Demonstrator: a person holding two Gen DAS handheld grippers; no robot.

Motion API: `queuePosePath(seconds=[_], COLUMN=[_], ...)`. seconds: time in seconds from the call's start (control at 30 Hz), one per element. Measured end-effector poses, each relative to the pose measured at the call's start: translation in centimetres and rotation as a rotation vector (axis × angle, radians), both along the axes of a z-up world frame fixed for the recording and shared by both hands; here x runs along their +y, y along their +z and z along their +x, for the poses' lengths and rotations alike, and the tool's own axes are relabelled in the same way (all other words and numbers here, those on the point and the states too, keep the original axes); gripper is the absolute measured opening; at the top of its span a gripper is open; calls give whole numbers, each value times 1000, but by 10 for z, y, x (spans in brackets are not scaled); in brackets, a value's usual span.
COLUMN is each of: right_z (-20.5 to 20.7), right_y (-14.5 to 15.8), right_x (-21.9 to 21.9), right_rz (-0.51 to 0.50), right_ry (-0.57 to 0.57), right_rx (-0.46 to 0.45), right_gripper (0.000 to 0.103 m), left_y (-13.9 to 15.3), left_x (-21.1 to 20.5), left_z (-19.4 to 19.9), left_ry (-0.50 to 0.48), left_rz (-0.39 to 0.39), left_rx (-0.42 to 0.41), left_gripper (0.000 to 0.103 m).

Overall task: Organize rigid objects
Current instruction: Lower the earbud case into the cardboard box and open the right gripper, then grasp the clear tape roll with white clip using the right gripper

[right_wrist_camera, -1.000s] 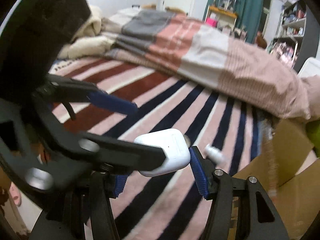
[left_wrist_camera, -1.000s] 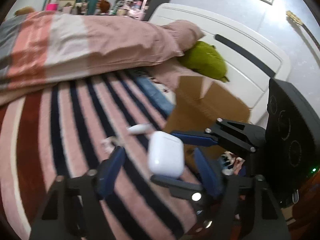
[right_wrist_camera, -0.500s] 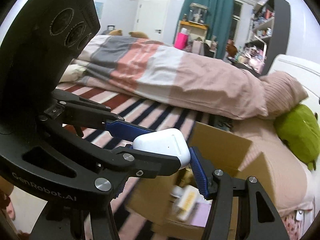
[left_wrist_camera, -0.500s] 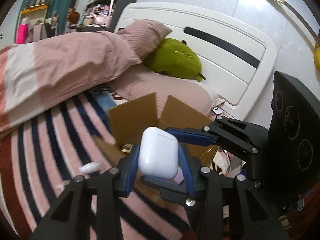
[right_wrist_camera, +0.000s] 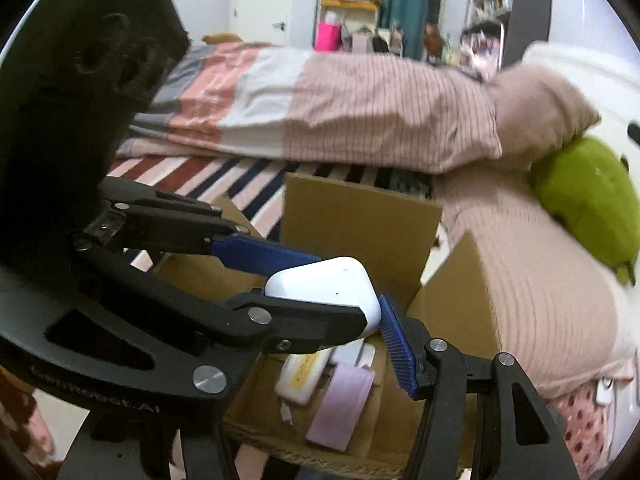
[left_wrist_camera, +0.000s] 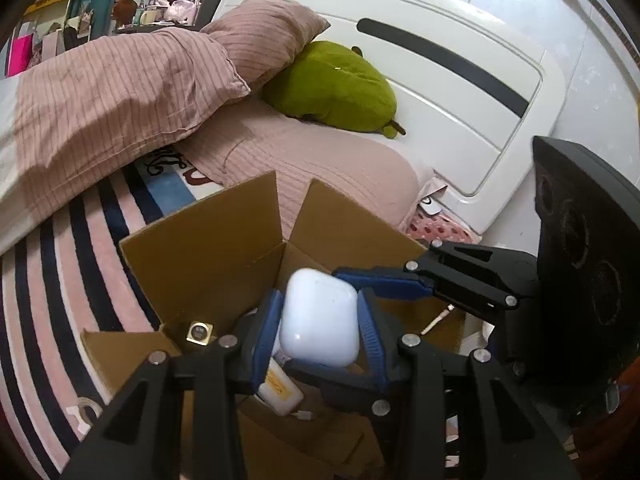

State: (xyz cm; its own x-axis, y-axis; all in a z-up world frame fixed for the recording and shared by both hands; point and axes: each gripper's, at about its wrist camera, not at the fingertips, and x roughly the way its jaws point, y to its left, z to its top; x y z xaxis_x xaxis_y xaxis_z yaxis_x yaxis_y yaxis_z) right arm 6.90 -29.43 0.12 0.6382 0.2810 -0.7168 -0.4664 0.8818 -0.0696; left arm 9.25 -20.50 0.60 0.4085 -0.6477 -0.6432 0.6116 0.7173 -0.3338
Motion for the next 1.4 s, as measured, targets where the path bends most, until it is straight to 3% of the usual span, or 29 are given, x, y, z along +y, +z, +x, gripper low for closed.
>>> queuePosePath(seconds=[0.1, 0.17, 0.23, 0.4, 0.7, 0.93, 1.17, 1.3, 1.4], right_z=[7, 10, 10, 2, -23, -40, -38, -22, -7], right_y=[-5, -8, -10, -1, 22, 29, -3, -42, -74], right_x=[-5, -8, -9, -3, 35, 96, 171, 198, 206], right_rz=[41, 62, 68, 33, -37, -39, -22, 12, -8], right_ry=[-12, -25, -36, -50, -25, 64, 204, 228, 211], right_rx=[78, 118, 137, 97, 32, 2, 66, 158, 175], right_gripper=[54, 54, 54, 67, 67, 67, 67, 67, 68], left_y=[0, 0, 4, 14, 33, 31, -6, -38, -56], left_x=[-2, 0, 8, 27, 85, 164, 240, 264, 274], left_z=[1, 1, -2, -12, -44, -64, -69, -65, -62], left_ry=[0, 13, 34, 58, 135, 284, 441, 492, 504], left_rz=[13, 14, 13, 1, -21, -3, 49, 75, 79], left_rx=[10, 7, -14, -37, -102, -139, -106, -59, -25], left_gripper=[40, 61, 69, 72, 79, 80, 82, 82, 82])
